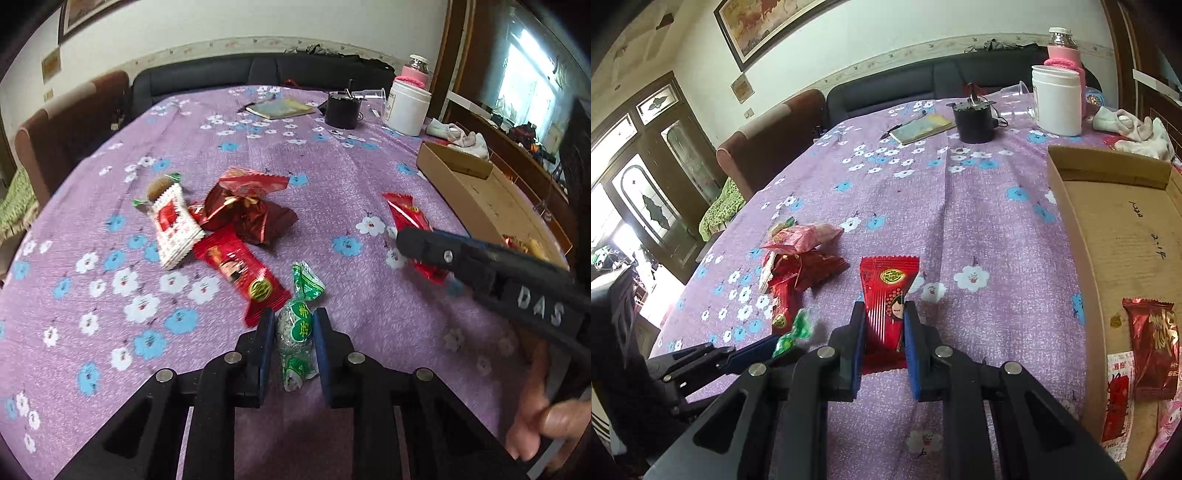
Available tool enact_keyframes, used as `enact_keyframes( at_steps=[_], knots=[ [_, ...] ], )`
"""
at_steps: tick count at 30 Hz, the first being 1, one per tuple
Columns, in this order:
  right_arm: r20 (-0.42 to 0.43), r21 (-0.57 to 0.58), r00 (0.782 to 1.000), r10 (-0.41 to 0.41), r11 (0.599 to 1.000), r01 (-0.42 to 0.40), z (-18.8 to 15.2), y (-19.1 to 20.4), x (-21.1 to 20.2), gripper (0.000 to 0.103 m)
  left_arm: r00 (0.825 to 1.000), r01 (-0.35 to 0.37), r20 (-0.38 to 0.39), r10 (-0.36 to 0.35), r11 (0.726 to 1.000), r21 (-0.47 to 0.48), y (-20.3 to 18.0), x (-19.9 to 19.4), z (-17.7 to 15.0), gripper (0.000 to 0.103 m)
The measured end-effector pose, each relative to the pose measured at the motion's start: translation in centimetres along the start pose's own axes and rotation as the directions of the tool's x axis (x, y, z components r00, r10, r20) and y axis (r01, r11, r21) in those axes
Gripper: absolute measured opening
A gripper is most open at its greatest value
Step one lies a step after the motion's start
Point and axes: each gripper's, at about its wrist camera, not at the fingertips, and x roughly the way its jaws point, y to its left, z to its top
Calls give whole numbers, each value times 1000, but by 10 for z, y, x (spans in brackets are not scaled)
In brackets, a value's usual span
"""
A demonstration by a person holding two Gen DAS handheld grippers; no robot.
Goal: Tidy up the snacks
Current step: 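Grasp the clear green-twist candy with the left gripper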
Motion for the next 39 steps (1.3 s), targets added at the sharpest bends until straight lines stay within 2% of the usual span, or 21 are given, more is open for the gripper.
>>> enact_keyframes(
  at_steps=[2, 9, 16, 25, 32, 39],
  knots=[
    [0, -5, 1000, -1, 1000, 1, 0, 1, 1, 18, 999, 32, 4, -32, 999, -12, 7, -6, -4, 21],
    [-9, -47, 1000, -17, 999, 16, -4, 12, 4, 18, 998, 25, 54, -23, 999, -32, 20, -25, -7, 21],
    [3, -84, 998, -68, 994, 68, -5, 16, 5, 18, 996, 19, 92, -18, 1000, -12, 15, -35, -3, 21],
    [34, -106, 995, -96, 989, 99, -2, 19, -5, 18, 994, 21, 104, -22, 1000, 14, 1, -39, 4, 21],
    [68, -91, 991, -114, 989, 120, 3, 15, -18, 18, 993, 25, 111, -30, 999, 44, -15, -40, 13, 21],
    [112, -23, 985, -128, 991, 132, 13, -6, -35, 18, 993, 32, 115, -40, 997, 74, -33, -39, 22, 21]
  ],
)
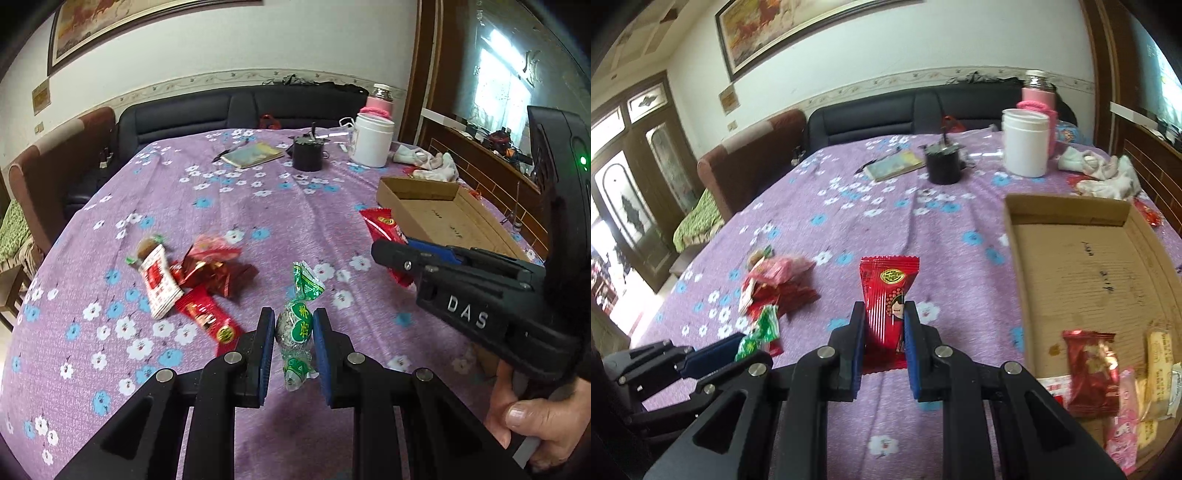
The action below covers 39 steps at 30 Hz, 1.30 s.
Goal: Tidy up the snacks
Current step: 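Grasp the clear green-twist candy with the left gripper, then carry the green candy and red wrapper into the tray and open both grippers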
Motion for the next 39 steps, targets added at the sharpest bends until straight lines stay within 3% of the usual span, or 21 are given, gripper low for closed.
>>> enact_keyframes(
  at_steps=[11, 15, 20, 24, 25, 30, 39],
  knots=[
    [82, 187, 996, -15, 982, -1, 18, -58, -27, 18, 997, 71, 3, -71, 996, 46, -45, 6, 27, 21],
    [119, 292, 992, -38, 956, 2, 21, -94, -43, 18, 993, 115, 4, -115, 990, 79, -74, 13, 41, 21],
    [138, 399, 983, -123, 915, 59, 21, -138, -63, 18, 984, 180, -18, -179, 977, 115, -114, 26, 54, 21],
    [99, 458, 976, -194, 880, 129, 16, -169, -67, 18, 971, 237, -54, -231, 961, 141, -144, 42, 59, 21],
    [58, 442, 972, -230, 878, 181, 16, -173, -63, 18, 968, 250, -69, -242, 957, 148, -154, 48, 58, 21],
    [-21, 432, 958, -287, 861, 267, 11, -183, -49, 18, 961, 267, -117, -249, 949, 167, -179, 69, 54, 20],
    [-90, 426, 952, -292, 853, 302, 6, -188, -32, 19, 954, 281, -155, -256, 944, 170, -190, 84, 44, 20]
  ],
)
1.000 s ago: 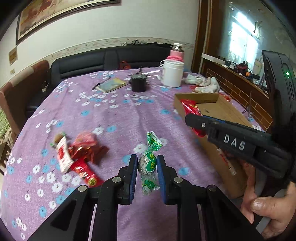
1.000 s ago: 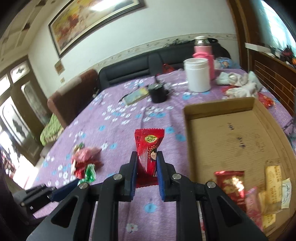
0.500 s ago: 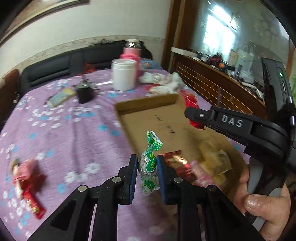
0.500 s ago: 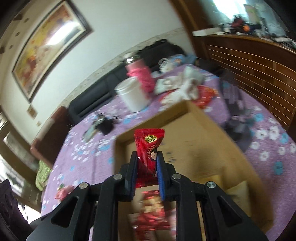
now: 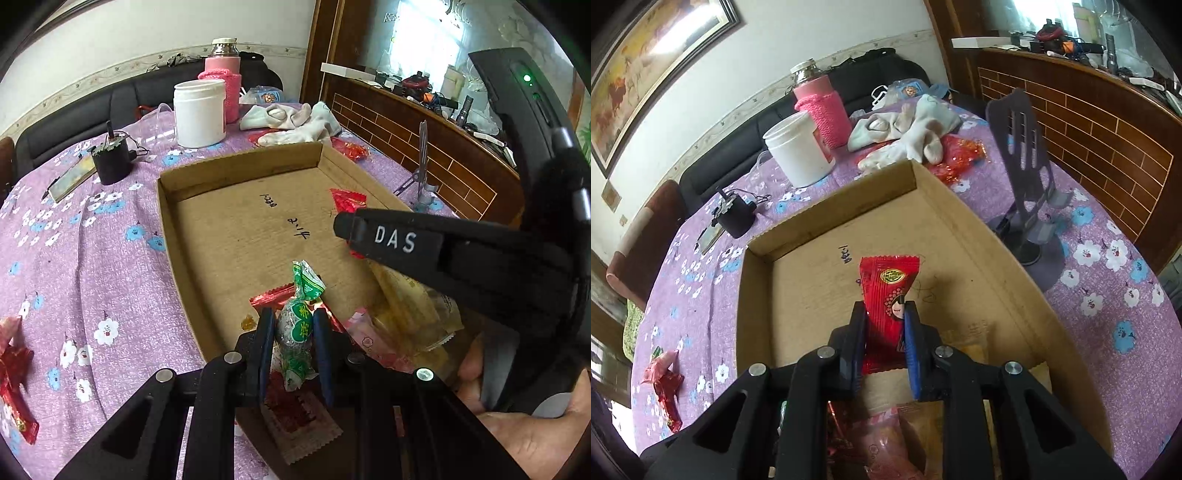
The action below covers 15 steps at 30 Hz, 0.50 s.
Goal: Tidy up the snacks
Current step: 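Carry the green candy and red wrapper into the tray and open both grippers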
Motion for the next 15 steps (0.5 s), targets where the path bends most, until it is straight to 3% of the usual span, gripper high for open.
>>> enact_keyframes(
  at_steps=[7, 9, 11, 15],
  knots=[
    [-13, -3, 1000, -5, 1000, 5, 0, 1, 0, 19, 1000, 4, 4, -4, 1000, -2, 1, 0, 1, 21],
    [-9, 0, 1000, -5, 1000, 5, -1, 1, -1, 21, 1000, 4, 7, -4, 1000, -6, 1, 0, 0, 21],
    [-5, 2, 1000, -2, 1000, 2, 0, 1, -3, 31, 1000, 5, 5, -5, 1000, -10, 2, 0, 0, 21],
    [23, -5, 1000, 3, 1000, -3, 0, 4, -10, 33, 1000, 13, 2, -13, 1000, -19, 3, -1, 1, 21]
  ],
)
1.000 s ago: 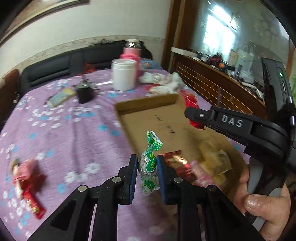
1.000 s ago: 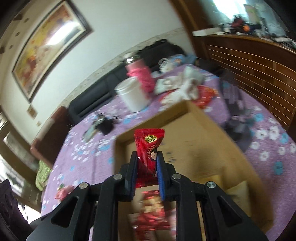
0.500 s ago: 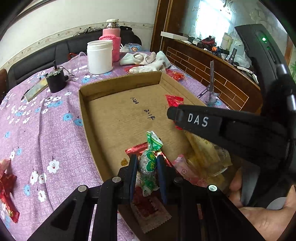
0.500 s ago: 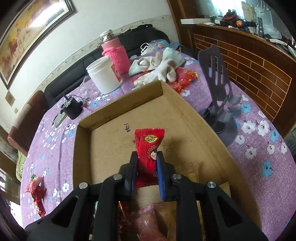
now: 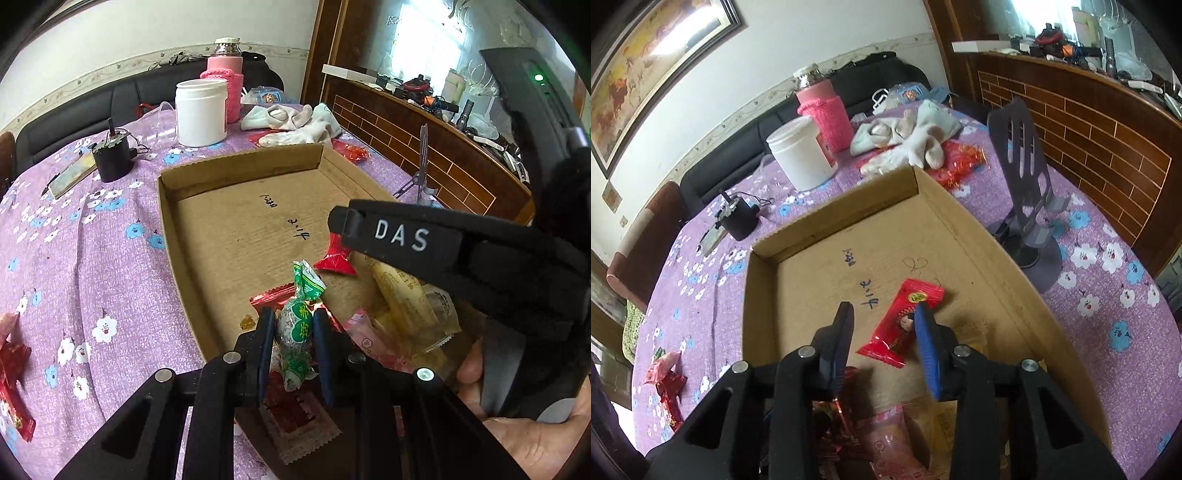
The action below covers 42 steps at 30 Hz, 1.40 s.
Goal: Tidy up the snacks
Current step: 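Carry the green candy and red wrapper into the tray and open both grippers, then grasp the white-and-red sachet with the left gripper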
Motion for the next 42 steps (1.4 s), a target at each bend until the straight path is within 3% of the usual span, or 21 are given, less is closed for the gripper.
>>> enact_keyframes(
  at_steps=[6, 15, 21, 30, 36, 42],
  knots=[
    [43, 13, 999, 10, 1000, -11, 3, -2, -11, 33, 1000, 17, 6, -17, 1000, -12, 1, -6, 1, 29],
    [108, -26, 993, 41, 999, -39, 4, 9, -27, 33, 999, 22, 44, -20, 999, -38, 15, -33, -5, 29],
    [125, -123, 985, 120, 987, -104, -3, 35, -34, 33, 997, -10, 71, 17, 995, -104, 55, -64, -24, 29],
    [91, -294, 971, 222, 937, -187, -27, 88, -34, 33, 991, -59, 101, 85, 969, -238, 130, -113, -57, 30],
    [29, -369, 961, 276, 896, -247, -49, 118, -32, 33, 979, -137, 89, 182, 919, -370, 197, -140, -79, 30],
    [-16, -423, 957, 290, 865, -269, -65, 140, -26, 33, 974, -184, 9, 227, 809, -558, 270, -129, -87, 30]
  ],
)
